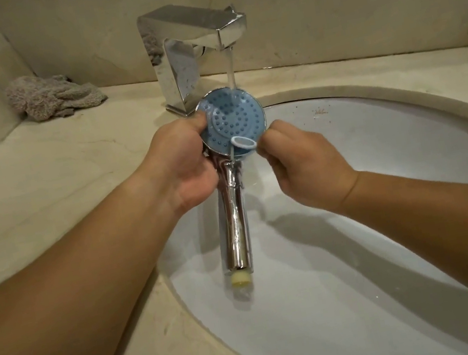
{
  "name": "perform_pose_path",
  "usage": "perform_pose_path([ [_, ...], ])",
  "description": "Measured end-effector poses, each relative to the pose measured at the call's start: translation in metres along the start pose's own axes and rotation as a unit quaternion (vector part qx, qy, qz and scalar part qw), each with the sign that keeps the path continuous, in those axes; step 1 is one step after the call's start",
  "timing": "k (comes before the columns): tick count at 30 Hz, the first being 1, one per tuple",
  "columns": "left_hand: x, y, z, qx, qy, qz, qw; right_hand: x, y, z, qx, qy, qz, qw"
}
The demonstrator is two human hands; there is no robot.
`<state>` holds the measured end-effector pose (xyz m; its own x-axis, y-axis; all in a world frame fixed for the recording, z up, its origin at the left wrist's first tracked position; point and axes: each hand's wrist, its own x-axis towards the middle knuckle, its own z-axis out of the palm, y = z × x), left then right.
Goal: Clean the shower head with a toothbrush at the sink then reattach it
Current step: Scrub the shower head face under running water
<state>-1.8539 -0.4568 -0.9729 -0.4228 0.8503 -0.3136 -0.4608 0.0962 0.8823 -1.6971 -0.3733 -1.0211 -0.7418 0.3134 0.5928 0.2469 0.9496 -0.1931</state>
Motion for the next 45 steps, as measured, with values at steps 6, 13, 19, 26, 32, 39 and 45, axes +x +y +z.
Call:
perform_pose_path([
  [6, -0.004, 0.001, 0.002, 0.006, 0.002, -0.003, 1.000, 0.003, 0.018, -0.005, 0.003, 0.081, 0.095, 0.992],
  [13, -0.004, 0.004, 0.002, -0.017, 0.008, -0.005, 1.000, 0.009, 0.019, -0.003, -0.017, 0.042, 0.069, 0.997],
  [19, -0.006, 0.001, 0.005, 0.026, 0.012, -0.011, 1.000, 0.013, 0.021, -0.014, 0.004, 0.047, 0.178, 0.983],
  [26, -0.010, 0.000, 0.008, 0.068, -0.003, -0.024, 0.997, 0.030, 0.010, -0.021, 0.036, 0.052, 0.195, 0.979],
  [32, -0.008, 0.000, 0.006, 0.073, -0.007, -0.027, 0.997, 0.028, 0.006, -0.016, 0.008, 0.038, 0.123, 0.992],
  [39, -0.002, -0.002, 0.003, 0.045, -0.029, -0.023, 0.998, 0.025, 0.005, -0.016, 0.005, 0.044, 0.121, 0.992],
  [45, -0.001, -0.002, 0.004, 0.048, -0.039, -0.023, 0.998, 0.032, 0.009, -0.023, 0.008, 0.077, 0.159, 0.984],
])
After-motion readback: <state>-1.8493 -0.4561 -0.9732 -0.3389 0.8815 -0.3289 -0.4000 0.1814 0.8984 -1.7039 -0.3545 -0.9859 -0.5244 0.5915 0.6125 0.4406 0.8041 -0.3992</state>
